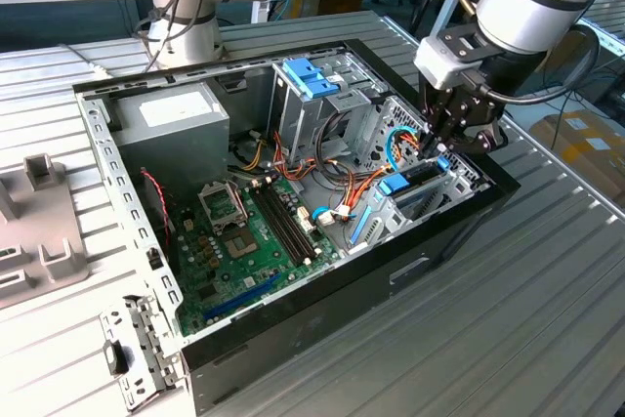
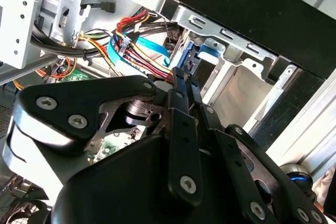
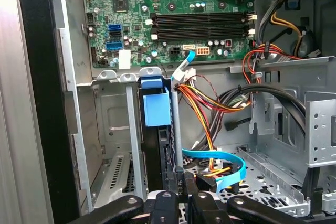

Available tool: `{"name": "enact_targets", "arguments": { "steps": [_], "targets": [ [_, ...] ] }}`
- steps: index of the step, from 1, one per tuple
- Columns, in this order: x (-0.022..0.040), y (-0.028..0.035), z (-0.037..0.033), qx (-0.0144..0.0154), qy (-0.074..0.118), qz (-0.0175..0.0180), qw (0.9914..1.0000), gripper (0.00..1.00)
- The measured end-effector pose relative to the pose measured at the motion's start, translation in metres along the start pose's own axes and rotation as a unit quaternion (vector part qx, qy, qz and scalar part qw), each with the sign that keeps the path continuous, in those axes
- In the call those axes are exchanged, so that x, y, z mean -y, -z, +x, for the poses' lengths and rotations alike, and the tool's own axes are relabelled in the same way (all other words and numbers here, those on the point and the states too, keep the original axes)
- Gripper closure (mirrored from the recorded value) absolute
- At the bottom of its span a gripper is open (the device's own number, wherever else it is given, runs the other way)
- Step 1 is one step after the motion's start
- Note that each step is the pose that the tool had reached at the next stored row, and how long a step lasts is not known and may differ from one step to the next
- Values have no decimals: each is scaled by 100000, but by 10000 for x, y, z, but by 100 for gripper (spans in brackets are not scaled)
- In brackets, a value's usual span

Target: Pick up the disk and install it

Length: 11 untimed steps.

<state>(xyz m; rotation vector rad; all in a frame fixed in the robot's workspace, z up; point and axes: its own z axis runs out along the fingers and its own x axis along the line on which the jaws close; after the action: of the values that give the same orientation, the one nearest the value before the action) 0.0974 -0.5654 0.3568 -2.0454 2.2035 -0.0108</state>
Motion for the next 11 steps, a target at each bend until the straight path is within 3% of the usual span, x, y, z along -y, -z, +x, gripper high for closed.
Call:
{"name": "enact_targets", "arguments": {
  "steps": [2, 3, 11],
  "targets": [
    [3, -23, 21, 3, 3, -2, 100000, 84],
    [7, -18, 77, 1, 1, -2, 100000, 84],
    [9, -18, 100, 4, 0, -1, 100000, 84]
  ]
}}
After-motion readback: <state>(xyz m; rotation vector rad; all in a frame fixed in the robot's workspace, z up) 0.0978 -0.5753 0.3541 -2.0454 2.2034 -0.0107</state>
